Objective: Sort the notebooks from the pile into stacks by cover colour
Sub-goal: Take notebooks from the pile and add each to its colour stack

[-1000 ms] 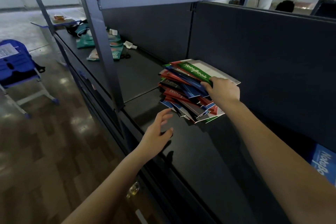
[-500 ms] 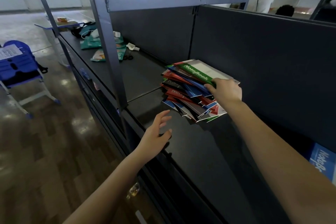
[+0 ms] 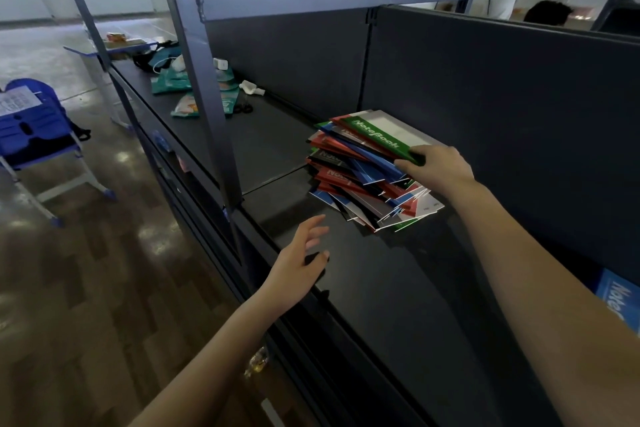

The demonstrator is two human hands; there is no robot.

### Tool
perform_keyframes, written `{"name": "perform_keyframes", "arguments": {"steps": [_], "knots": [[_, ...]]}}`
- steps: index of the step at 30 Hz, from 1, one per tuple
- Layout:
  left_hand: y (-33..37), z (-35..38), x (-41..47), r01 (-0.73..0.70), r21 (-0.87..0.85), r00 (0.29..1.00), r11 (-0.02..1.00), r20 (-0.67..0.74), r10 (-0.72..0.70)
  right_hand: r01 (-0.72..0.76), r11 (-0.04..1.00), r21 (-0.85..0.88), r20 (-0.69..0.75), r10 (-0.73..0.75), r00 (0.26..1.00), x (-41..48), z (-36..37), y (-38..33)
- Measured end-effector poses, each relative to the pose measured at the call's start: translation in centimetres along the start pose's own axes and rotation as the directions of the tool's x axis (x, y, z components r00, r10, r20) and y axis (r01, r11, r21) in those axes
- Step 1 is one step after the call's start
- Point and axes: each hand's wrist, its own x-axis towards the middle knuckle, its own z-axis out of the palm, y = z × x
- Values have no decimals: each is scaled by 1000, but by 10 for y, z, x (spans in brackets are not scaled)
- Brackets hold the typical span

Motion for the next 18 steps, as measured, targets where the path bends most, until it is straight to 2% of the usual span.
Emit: {"name": "perform_keyframes", "arguments": {"steps": [6,11,18], "knots": [[-1,4,2,-5,11,1000,1000,14,5,-20,971,-238,-147,-16,989,-4,9,-8],[-1,2,-3,0,3,1000,1000,-7,0,-46,979,-198,-251,-6,968,-3,2,-11],[5,-4,-4,-37,-53,997,998,-75,33,40,962,-271,-323,-130,938,-25,9,-10]]}}
